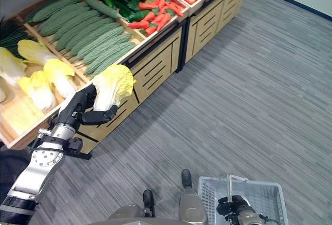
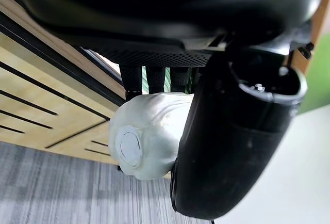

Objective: Get the vegetables into the basket

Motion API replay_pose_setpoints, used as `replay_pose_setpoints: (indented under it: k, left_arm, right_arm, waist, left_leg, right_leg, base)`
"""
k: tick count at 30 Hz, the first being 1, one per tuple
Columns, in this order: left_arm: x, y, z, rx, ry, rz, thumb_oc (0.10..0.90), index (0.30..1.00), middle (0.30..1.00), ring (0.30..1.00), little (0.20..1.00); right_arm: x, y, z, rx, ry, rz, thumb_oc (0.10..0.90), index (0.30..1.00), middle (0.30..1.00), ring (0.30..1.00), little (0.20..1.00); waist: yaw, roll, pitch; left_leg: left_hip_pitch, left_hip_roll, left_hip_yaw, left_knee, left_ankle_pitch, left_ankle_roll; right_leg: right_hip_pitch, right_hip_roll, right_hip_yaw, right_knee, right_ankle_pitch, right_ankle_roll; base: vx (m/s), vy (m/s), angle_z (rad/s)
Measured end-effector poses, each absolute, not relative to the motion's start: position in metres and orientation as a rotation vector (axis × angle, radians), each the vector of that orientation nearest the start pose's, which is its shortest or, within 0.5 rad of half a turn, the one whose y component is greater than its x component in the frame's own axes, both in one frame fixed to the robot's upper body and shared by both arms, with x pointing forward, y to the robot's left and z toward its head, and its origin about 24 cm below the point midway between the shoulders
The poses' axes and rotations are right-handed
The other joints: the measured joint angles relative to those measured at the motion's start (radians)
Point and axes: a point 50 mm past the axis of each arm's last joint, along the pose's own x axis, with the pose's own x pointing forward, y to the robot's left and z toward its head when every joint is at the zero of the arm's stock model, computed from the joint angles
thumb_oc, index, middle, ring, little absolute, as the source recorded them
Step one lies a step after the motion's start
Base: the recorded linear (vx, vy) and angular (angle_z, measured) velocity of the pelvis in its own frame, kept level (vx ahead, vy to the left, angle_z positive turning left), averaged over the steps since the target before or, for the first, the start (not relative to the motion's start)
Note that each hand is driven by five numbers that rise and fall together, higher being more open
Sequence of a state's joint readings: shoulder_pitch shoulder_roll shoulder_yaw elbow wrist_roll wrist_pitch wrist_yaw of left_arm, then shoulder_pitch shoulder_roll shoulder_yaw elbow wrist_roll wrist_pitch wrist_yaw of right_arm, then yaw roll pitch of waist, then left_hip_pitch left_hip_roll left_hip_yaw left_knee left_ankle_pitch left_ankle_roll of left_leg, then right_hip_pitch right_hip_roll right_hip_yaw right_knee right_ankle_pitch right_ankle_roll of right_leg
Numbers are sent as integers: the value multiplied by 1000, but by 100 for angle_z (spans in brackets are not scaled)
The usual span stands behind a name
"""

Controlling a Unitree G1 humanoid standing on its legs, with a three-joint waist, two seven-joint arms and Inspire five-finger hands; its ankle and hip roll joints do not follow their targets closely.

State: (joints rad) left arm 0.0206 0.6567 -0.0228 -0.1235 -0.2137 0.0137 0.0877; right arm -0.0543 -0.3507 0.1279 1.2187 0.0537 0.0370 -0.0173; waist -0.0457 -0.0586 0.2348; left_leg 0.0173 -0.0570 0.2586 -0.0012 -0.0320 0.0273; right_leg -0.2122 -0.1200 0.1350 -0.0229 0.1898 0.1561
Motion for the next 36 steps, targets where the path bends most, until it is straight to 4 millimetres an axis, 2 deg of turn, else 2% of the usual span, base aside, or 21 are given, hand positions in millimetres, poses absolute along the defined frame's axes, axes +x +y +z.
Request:
replay_pose_setpoints:
  k: [3,4,7,9,10,11,12,15,18,20,22,23,24,25,27,28,29,30,34,35,36]
  left_arm:
    - [250,252,104,457,-91,18,400,300,300,300,300]
    - [250,254,105,471,-90,19,400,300,300,300,300]
    - [250,254,106,473,-89,21,400,300,300,300,300]
    - [250,255,105,472,-85,22,400,300,300,300,300]
    - [249,255,104,475,-82,21,400,300,300,300,300]
    - [249,257,105,474,-84,31,400,300,300,300,300]
    - [247,261,105,475,-80,50,400,300,300,300,300]
    - [240,264,97,437,-56,78,400,300,300,300,300]
    - [249,252,103,426,-92,35,400,300,300,300,300]
    - [249,249,99,422,-81,16,400,300,300,300,300]
    - [254,245,90,385,-53,14,400,300,300,300,300]
    - [253,247,78,386,7,14,400,300,300,300,300]
    - [250,248,72,387,35,13,400,300,300,300,300]
    - [250,245,71,382,37,6,400,300,300,300,300]
    - [253,240,72,377,28,-11,400,300,300,300,300]
    - [250,242,71,387,36,-13,400,300,300,300,300]
    - [244,247,64,405,72,-11,400,300,300,300,300]
    - [243,251,64,421,82,-10,400,300,300,300,300]
    - [241,258,69,466,82,-4,400,300,300,300,300]
    - [242,261,72,474,76,4,400,300,300,300,300]
    - [241,266,75,487,71,23,400,300,300,300,300]
  right_arm:
    - [126,-276,-138,-359,1134,-150,400,300,300,300,300]
    - [138,-273,-136,-365,1098,-140,400,300,300,300,300]
    - [148,-272,-132,-381,1079,-132,400,300,300,300,300]
    - [143,-270,-135,-400,1096,-102,400,300,300,300,300]
    - [130,-268,-140,-389,1131,-94,400,300,300,300,300]
    - [127,-268,-141,-387,1140,-85,400,300,300,300,300]
    - [128,-268,-140,-401,1136,-72,400,300,300,300,300]
    - [130,-270,-139,-427,1135,-64,400,300,300,300,300]
    - [126,-277,-137,-446,1135,-60,400,300,300,300,300]
    - [127,-277,-137,-447,1131,-62,400,300,300,300,300]
    - [126,-274,-139,-436,1136,-57,400,300,300,300,300]
    - [124,-272,-141,-430,1151,-50,400,300,300,300,300]
    - [128,-272,-139,-434,1144,-54,400,300,300,300,300]
    - [132,-274,-137,-437,1132,-65,400,300,300,300,300]
    - [135,-276,-136,-428,1131,-80,400,300,300,300,300]
    - [138,-277,-135,-431,1124,-80,400,300,300,300,300]
    - [140,-279,-133,-435,1105,-97,400,300,300,300,300]
    - [138,-279,-134,-434,1105,-98,400,300,300,300,300]
    - [130,-280,-136,-410,1126,-125,400,300,300,300,300]
    - [126,-278,-138,-407,1138,-117,400,300,300,300,300]
    - [123,-274,-140,-402,1144,-106,400,300,300,300,300]
  waist:
    - [-7,-27,15]
    - [10,-26,19]
    - [21,-14,26]
    - [37,-8,29]
    - [52,-20,22]
    - [59,-28,17]
    - [66,-19,16]
    - [60,32,-10]
    - [25,41,-29]
    - [22,45,-31]
    - [28,34,-36]
    - [62,12,-33]
    - [67,4,-29]
    - [67,-7,-23]
    - [71,-20,-15]
    - [80,-19,-6]
    - [92,4,-12]
    - [89,-3,-9]
    - [71,-28,-7]
    - [64,-32,-6]
    - [71,-49,-5]
  left_leg:
    - [-14,-3,62,12,-7,4]
    - [-22,25,116,10,-4,8]
    - [-27,87,161,15,-3,8]
    - [-5,127,169,17,-2,5]
    - [18,121,165,13,2,-4]
    - [26,122,164,14,10,-17]
    - [28,130,170,19,20,-31]
    - [26,181,176,61,19,-57]
    - [20,223,112,55,53,-115]
    - [15,233,100,54,55,-119]
    - [-62,245,21,153,60,-133]
    - [-126,253,-95,271,80,-164]
    - [-158,249,-153,305,59,-189]
    - [-171,179,-319,219,13,-195]
    - [-159,99,-468,-35,23,-154]
    - [-167,101,-402,-42,33,-130]
    - [-155,120,-326,-13,35,-93]
    - [-156,111,-292,-2,87,-96]
    - [-151,45,-193,-3,85,-31]
    - [-150,33,-167,0,82,-26]
    - [-150,21,-135,11,65,-17]
  right_leg:
    - [-26,-17,7,-31,2,16]
    - [-53,-27,-96,-22,-28,25]
    - [-68,-76,-315,69,-36,21]
    - [-25,-120,-403,210,-102,13]
    - [35,-135,-403,212,-56,1]
    - [74,-119,-390,142,-69,1]
    - [114,-106,-407,62,-63,-8]
    - [126,-53,-376,19,-56,-28]
    - [140,-15,-403,19,-77,-60]
    - [139,-4,-414,27,-81,-67]
    - [107,-8,-431,76,-119,-81]
    - [97,-7,-415,90,-119,-103]
    - [98,-4,-412,78,-112,-113]
    - [97,2,-382,35,-106,-102]
    - [88,8,-291,-28,-87,-94]
    - [77,13,-257,-29,-67,-85]
    - [66,30,-245,-17,-61,-86]
    - [55,10,-244,-8,-61,-85]
    - [18,-66,-197,2,-51,-62]
    - [15,-73,-202,0,-34,-59]
    - [7,-85,-193,7,15,-29]
  base:
    - [-92,-37,-69]
    - [-108,-44,-91]
    - [-130,0,-61]
    - [-87,-13,-38]
    - [-48,-70,-20]
    - [-20,-115,-33]
    - [67,-97,-62]
    - [57,-115,-52]
    - [84,-251,18]
    - [41,-296,33]
    - [1,-159,32]
    - [130,81,1]
    - [198,127,-16]
    - [236,202,-1]
    - [140,259,-27]
    - [50,230,-105]
    - [26,241,-121]
    - [28,292,-101]
    - [10,172,-55]
    - [-5,163,-73]
    - [-14,112,-96]
